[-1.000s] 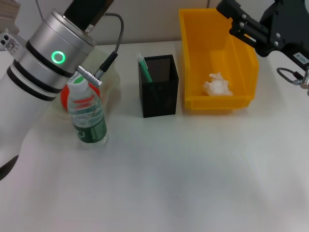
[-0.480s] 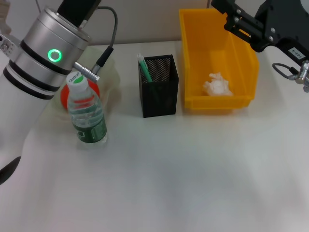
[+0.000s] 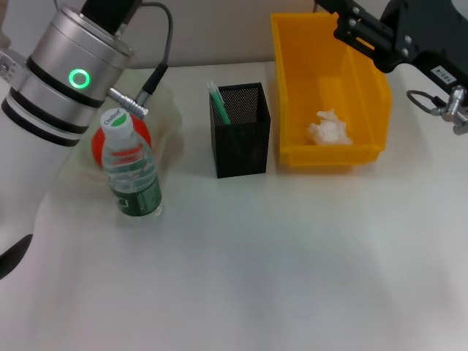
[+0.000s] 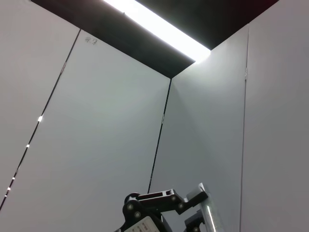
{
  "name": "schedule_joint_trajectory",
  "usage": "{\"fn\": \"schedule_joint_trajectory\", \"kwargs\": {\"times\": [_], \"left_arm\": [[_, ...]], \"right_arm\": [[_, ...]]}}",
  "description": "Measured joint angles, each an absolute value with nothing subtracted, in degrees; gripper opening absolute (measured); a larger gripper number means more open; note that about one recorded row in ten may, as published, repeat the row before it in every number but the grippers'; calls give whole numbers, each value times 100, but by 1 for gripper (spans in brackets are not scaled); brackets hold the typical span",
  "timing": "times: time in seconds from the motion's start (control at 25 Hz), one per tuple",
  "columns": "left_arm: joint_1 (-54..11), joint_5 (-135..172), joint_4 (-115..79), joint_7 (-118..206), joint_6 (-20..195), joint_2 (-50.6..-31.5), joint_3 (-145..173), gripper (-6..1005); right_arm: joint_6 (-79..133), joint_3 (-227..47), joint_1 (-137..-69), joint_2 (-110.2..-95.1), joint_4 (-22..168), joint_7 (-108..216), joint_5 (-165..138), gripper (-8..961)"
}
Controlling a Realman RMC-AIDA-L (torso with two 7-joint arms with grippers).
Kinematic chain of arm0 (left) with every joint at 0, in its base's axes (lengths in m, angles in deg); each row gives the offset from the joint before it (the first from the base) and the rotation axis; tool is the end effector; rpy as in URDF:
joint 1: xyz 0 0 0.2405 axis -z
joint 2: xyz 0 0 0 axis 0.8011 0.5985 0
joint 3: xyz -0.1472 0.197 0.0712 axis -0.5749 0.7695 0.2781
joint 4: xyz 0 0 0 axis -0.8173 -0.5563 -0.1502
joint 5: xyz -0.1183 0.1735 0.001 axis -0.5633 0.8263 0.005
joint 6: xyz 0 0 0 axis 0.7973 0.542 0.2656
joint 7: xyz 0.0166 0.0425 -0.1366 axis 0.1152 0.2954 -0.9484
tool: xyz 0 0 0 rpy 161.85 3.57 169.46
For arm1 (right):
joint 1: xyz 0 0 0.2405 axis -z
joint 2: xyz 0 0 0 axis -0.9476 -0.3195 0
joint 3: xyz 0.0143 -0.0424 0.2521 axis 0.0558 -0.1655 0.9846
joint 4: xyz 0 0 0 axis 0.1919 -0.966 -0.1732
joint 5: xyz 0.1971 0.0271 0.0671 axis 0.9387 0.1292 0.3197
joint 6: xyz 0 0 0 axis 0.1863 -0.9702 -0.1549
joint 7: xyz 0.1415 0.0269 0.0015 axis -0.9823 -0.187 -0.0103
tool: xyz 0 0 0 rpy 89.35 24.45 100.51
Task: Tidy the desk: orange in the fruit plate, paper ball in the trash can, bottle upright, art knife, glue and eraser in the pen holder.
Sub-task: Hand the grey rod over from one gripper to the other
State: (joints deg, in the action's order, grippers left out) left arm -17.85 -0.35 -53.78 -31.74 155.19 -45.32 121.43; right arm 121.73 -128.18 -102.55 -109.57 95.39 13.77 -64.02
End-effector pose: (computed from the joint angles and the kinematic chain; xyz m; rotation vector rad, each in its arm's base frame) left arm -0.0848 0.3633 -0.0110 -1.9916 -0.9503 -2.1611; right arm 0.1959 0.3306 0.0480 -2.0360 -0.1590 1.4714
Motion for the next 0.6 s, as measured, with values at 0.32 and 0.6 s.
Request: {"fn": "schedule_joint_trajectory", "kwargs": {"times": [0.32, 0.6], "left_arm": [[-1782, -278, -5385, -2994, 15546, -4532, 12274, 164], [-1781, -283, -5385, -2991, 15575, -4532, 12298, 164]], "right_arm": [[12173, -12825, -10294, -10957, 9486, 1392, -6191, 723], [12191, -12833, -10375, -10956, 9461, 1393, -6161, 718]]}}
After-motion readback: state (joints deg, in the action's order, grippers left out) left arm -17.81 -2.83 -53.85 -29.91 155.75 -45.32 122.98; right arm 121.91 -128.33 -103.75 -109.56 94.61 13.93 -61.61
